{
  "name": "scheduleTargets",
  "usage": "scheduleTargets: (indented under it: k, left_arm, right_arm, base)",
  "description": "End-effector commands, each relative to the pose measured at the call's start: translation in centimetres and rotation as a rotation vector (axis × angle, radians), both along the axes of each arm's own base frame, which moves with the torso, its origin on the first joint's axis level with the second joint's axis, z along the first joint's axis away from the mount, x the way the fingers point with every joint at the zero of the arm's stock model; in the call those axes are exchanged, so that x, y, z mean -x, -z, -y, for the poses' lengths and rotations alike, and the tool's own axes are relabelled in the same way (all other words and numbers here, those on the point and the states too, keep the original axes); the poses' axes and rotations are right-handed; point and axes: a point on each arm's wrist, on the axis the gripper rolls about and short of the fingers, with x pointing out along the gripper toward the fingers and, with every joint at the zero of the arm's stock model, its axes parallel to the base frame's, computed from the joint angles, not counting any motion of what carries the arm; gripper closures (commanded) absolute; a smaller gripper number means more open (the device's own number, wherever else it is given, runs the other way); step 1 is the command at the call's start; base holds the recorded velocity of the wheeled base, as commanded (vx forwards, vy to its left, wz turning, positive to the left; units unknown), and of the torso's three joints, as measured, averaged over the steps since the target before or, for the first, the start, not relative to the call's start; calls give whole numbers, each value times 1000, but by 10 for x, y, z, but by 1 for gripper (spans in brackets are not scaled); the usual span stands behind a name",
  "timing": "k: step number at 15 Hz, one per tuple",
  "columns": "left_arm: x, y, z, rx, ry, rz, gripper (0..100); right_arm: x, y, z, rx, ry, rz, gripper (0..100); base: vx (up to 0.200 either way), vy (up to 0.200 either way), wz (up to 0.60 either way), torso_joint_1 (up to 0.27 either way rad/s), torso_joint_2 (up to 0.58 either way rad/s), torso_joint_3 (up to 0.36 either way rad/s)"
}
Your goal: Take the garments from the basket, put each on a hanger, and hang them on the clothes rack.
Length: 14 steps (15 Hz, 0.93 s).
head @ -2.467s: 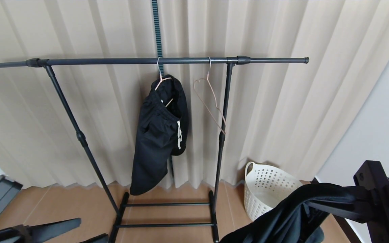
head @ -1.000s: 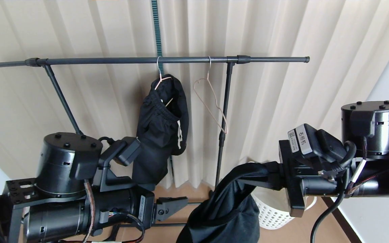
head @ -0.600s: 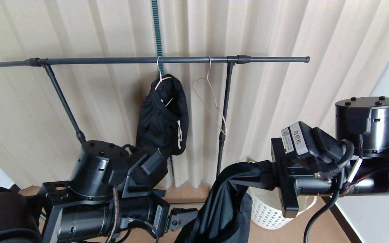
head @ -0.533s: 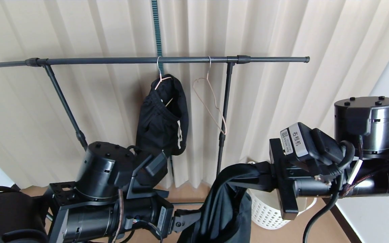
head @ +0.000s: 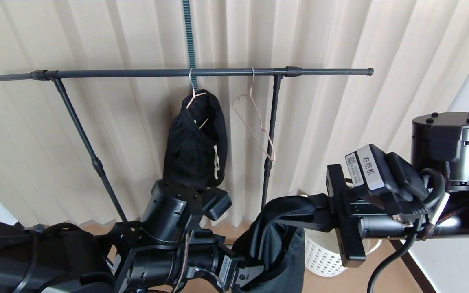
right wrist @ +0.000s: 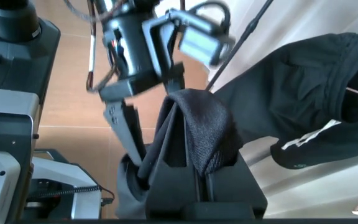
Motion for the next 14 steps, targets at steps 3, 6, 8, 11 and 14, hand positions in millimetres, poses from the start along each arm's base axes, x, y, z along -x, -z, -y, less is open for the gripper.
scheduleTargets:
  k: [3, 6, 8, 11, 14]
  left_arm:
    - [-7, 12, 4, -56, -60, 3, 0]
    - [-1, 10, -4, -73, -90, 20, 100]
    - [5, 4, -10, -69, -103, 35, 100]
    - [17, -12, -24, -51, -146, 91, 100]
    - [17, -31, -37, -15, -207, 149, 100]
  right_arm:
    - [9, -10, 7, -22, 1, 31, 100]
    - [6, -14, 18, -30, 45, 43, 100]
    - [3, -15, 27, -31, 79, 47, 100]
    - [-6, -11, 46, -22, 166, 40, 100]
    - [-12, -7, 56, -9, 220, 27, 100]
  base:
    - [0, 0, 0, 0, 0, 0]
    - [0, 0, 0, 0, 0, 0]
    - [0, 0, 0, 0, 0, 0]
    - [0, 0, 0, 0, 0, 0]
    - [0, 0, 0, 0, 0, 0]
